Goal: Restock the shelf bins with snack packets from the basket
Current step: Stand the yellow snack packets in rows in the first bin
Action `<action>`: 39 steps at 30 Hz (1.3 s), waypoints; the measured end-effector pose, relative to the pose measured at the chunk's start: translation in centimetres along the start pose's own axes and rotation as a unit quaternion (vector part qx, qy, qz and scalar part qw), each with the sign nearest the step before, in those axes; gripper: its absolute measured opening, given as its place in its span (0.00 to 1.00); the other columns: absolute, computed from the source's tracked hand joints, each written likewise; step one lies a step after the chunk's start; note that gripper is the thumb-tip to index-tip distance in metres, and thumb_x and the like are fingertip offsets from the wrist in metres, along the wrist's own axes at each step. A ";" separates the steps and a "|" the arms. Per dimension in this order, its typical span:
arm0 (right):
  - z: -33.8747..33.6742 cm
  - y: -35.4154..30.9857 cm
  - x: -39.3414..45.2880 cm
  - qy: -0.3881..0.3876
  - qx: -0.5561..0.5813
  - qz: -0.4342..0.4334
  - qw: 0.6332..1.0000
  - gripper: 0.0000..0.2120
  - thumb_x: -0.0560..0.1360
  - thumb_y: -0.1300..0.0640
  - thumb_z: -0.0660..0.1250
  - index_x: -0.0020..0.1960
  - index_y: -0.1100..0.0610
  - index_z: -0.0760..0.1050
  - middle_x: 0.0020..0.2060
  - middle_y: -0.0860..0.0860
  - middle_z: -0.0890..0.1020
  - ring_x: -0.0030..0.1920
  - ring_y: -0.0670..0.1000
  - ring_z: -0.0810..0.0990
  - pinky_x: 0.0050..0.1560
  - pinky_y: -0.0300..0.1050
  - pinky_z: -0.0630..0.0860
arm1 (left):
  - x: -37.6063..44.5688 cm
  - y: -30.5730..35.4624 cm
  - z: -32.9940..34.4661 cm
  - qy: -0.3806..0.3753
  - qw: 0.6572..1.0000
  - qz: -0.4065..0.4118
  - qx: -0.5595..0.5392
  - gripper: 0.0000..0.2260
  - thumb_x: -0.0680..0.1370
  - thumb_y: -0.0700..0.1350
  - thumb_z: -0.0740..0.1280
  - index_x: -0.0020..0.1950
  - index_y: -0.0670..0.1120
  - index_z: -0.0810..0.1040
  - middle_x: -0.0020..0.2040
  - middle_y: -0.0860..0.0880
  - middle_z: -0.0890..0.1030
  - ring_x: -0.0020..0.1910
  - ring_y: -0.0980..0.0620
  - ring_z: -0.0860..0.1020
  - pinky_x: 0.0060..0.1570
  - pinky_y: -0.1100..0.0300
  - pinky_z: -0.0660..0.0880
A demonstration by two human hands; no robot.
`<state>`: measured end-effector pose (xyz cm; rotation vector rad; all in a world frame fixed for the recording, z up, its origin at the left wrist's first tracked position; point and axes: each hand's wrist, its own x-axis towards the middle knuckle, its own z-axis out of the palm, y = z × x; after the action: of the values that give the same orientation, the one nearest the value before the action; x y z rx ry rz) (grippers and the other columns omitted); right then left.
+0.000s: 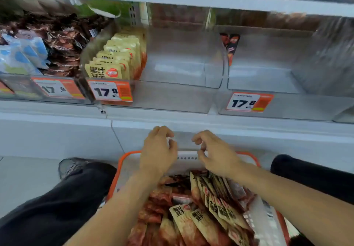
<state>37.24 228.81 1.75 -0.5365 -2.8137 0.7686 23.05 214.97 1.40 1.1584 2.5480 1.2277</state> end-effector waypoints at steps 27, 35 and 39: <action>4.0 5.0 -13.0 -0.037 0.081 0.301 0.950 0.11 0.79 0.58 0.64 0.54 0.53 0.85 0.49 0.48 0.86 0.50 0.45 0.82 0.46 0.24 0.68 | -12.5 4.3 12.7 -0.346 0.935 -0.076 0.005 0.11 0.76 0.49 0.68 0.55 0.47 0.78 0.49 0.52 0.79 0.43 0.59 0.74 0.41 0.62 0.71; -3.5 0.5 -6.9 0.121 0.474 0.313 0.814 0.07 0.78 0.61 0.68 0.52 0.64 0.81 0.41 0.59 0.86 0.36 0.52 0.86 0.40 0.49 0.84 | -6.0 6.6 6.0 -0.196 0.979 -0.016 -0.043 0.01 0.78 0.46 0.69 0.48 0.52 0.79 0.39 0.56 0.82 0.38 0.60 0.78 0.37 0.69 0.71; -6.7 -1.1 -5.0 0.170 0.289 0.233 0.913 0.11 0.74 0.54 0.74 0.56 0.51 0.79 0.46 0.48 0.83 0.40 0.43 0.82 0.42 0.38 0.79 | -1.0 8.4 0.3 -0.244 0.966 -0.034 -0.075 0.02 0.78 0.42 0.70 0.46 0.49 0.81 0.38 0.51 0.84 0.37 0.55 0.80 0.38 0.63 0.71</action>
<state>43.26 228.99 7.66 -1.1090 -2.0092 1.3694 28.92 217.77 6.80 1.1556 2.0769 0.9522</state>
